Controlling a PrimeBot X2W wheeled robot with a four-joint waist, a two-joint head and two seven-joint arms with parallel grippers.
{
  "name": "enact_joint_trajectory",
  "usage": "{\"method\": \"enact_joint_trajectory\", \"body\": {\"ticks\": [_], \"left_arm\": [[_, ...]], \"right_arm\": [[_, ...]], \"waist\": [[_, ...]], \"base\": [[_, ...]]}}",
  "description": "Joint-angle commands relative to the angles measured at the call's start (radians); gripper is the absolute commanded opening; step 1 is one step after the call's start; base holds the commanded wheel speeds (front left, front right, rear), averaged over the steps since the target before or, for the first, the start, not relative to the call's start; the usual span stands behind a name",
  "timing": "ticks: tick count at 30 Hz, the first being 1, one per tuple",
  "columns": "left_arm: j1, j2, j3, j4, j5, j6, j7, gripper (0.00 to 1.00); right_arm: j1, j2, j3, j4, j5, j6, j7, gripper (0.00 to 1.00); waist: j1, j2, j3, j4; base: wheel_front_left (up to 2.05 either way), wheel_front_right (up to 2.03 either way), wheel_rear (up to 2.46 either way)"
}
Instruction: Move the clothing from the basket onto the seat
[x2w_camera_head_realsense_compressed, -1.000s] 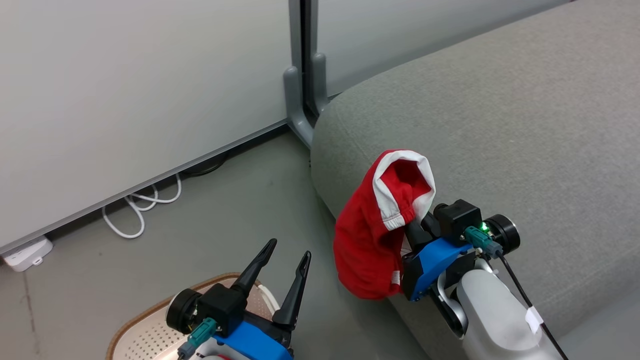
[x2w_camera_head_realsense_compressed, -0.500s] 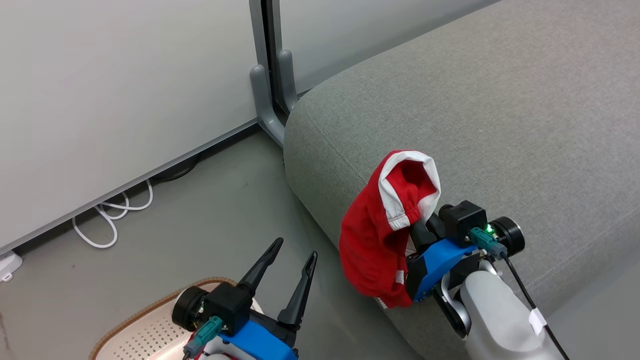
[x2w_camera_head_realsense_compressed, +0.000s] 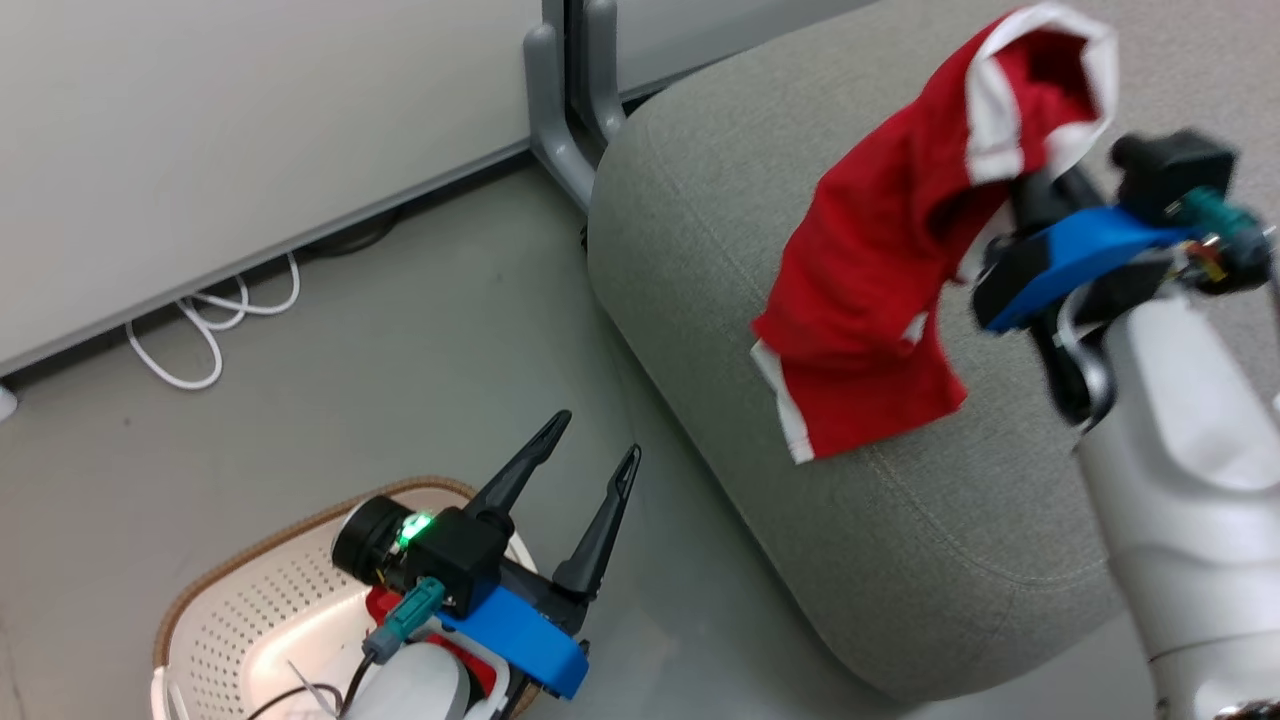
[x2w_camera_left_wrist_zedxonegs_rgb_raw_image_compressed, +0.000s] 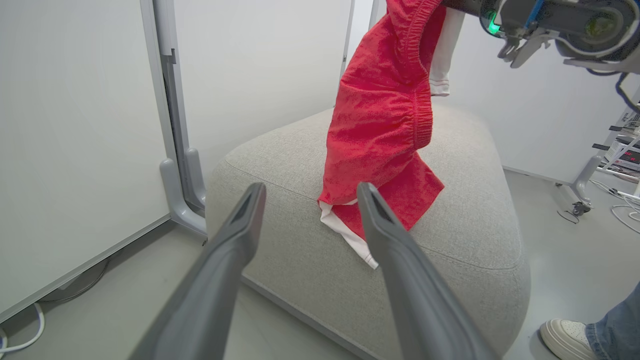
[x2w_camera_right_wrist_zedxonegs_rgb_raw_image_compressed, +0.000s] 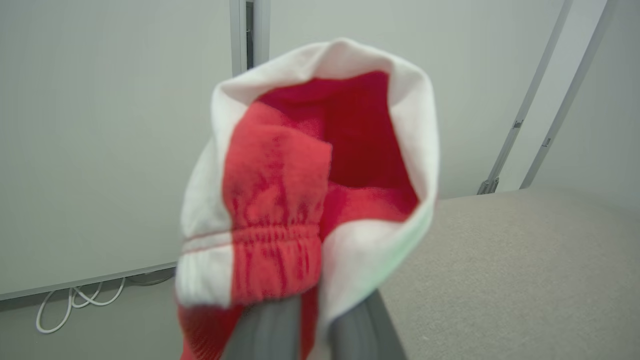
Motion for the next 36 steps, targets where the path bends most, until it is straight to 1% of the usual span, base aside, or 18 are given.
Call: {"method": "enact_joint_trajectory", "body": {"ticks": [1,6,9,12,13,19,22,26,29,32,33,34,36], "left_arm": [[-0.027,0.015,-0.004,-0.006,0.005,-0.003,-0.003,1.0],[-0.116,0.053,-0.043,-0.025,0.011,-0.003,-0.003,1.0],[-0.171,0.077,-0.073,-0.039,0.014,-0.003,-0.003,1.0],[-0.224,0.091,-0.099,-0.054,0.017,-0.004,-0.003,1.0],[-0.243,0.095,-0.105,-0.058,0.017,-0.003,-0.003,1.0],[-0.321,0.097,-0.154,-0.058,0.024,-0.003,-0.003,1.0],[-0.341,0.105,-0.168,-0.059,0.022,-0.003,-0.003,1.0],[-0.342,0.123,-0.161,-0.06,0.025,0.0,-0.003,1.0],[-0.323,0.141,-0.153,-0.056,0.019,0.007,-0.003,1.0],[-0.307,0.146,-0.151,-0.049,0.011,0.01,-0.003,1.0],[-0.302,0.144,-0.149,-0.048,0.008,0.011,-0.003,1.0],[-0.29,0.137,-0.147,-0.045,0.0,0.015,-0.003,1.0],[-0.279,0.131,-0.144,-0.04,-0.007,0.018,-0.003,1.0]], "right_arm": [[-0.043,-0.02,-0.018,-0.009,0.008,-0.001,0.009,0.0],[-0.174,-0.164,-0.105,-0.026,-0.019,-0.001,0.062,0.0],[-0.232,-0.254,-0.179,-0.027,-0.009,-0.001,0.079,0.0],[-0.269,-0.306,-0.281,-0.016,0.003,-0.001,0.081,0.0],[-0.273,-0.314,-0.312,-0.009,-0.002,-0.001,0.082,0.0],[-0.239,-0.293,-0.444,0.08,-0.024,-0.001,0.063,0.0],[-0.211,-0.27,-0.462,0.144,-0.05,-0.001,0.043,0.0],[-0.192,-0.24,-0.487,0.211,-0.071,-0.001,0.002,0.0],[-0.197,-0.212,-0.513,0.244,-0.077,-0.001,-0.036,0.0],[-0.196,-0.202,-0.534,0.275,-0.09,-0.001,-0.055,0.0],[-0.193,-0.202,-0.539,0.283,-0.1,-0.001,-0.06,0.3],[-0.188,-0.2,-0.555,0.292,-0.113,-0.001,-0.07,1.0],[-0.185,-0.191,-0.57,0.3,-0.132,-0.001,-0.076,1.0]], "waist": [[0.0,0.0,0.079,0.046],[0.0,0.0,0.213,0.1],[0.0,0.0,0.29,0.132],[0.0,0.0,0.359,0.159],[0.0,0.0,0.383,0.168],[0.0,0.0,0.465,0.208],[0.0,0.0,0.484,0.219],[0.0,0.0,0.493,0.219],[0.0,0.0,0.484,0.213],[0.0,0.0,0.458,0.213],[0.0,0.0,0.448,0.215],[0.0,0.0,0.425,0.216],[0.0,0.0,0.399,0.215]], "base": [[0.0,0.0,0.0],[0.0,0.0,0.0],[0.0,0.0,0.0],[0.0,0.0,0.0],[0.0,0.0,0.0],[0.0,0.0,0.0],[0.0,0.0,0.0],[0.0,0.0,0.0],[0.0,0.0,0.0],[0.0,0.0,0.0],[0.0,0.0,0.0],[0.0,0.0,0.0],[0.0,0.0,0.0]]}}
